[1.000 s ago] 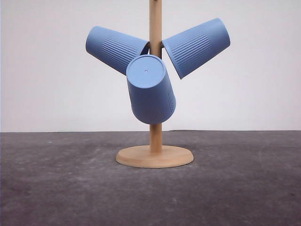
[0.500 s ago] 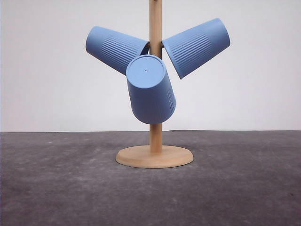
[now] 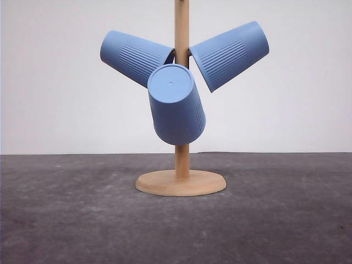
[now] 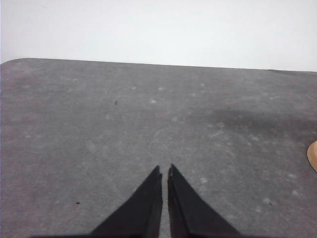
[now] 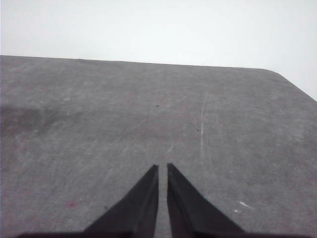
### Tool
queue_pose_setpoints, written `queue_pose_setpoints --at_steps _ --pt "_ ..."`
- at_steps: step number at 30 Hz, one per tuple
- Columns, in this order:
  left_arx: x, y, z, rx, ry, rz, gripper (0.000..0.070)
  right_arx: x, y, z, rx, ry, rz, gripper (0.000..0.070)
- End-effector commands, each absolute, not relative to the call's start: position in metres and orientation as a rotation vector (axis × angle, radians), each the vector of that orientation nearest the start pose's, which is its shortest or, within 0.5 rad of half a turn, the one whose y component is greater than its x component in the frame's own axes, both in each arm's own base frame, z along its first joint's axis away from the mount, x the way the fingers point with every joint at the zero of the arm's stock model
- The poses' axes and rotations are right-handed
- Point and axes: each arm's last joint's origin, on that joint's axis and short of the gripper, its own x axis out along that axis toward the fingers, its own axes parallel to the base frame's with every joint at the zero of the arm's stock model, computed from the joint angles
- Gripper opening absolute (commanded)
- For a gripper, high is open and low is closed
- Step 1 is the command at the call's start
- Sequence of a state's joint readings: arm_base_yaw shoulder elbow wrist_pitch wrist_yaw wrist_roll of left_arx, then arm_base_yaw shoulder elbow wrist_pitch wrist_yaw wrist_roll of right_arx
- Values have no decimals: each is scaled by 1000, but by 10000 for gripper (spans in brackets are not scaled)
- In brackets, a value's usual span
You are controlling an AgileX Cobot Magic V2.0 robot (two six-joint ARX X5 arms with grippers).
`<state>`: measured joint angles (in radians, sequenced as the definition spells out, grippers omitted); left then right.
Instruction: Place three cups
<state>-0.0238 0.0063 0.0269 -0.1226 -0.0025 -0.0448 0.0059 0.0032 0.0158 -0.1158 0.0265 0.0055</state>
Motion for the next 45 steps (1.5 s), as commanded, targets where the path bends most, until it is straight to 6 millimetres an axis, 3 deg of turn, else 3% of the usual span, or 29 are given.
queue_pose_setpoints --at_steps 1,45 --pt "97 -2 157 -40 104 -16 0 97 0 157 17 96 -21 30" --pt "97 -2 157 -40 104 -16 0 97 0 157 17 96 -21 29"
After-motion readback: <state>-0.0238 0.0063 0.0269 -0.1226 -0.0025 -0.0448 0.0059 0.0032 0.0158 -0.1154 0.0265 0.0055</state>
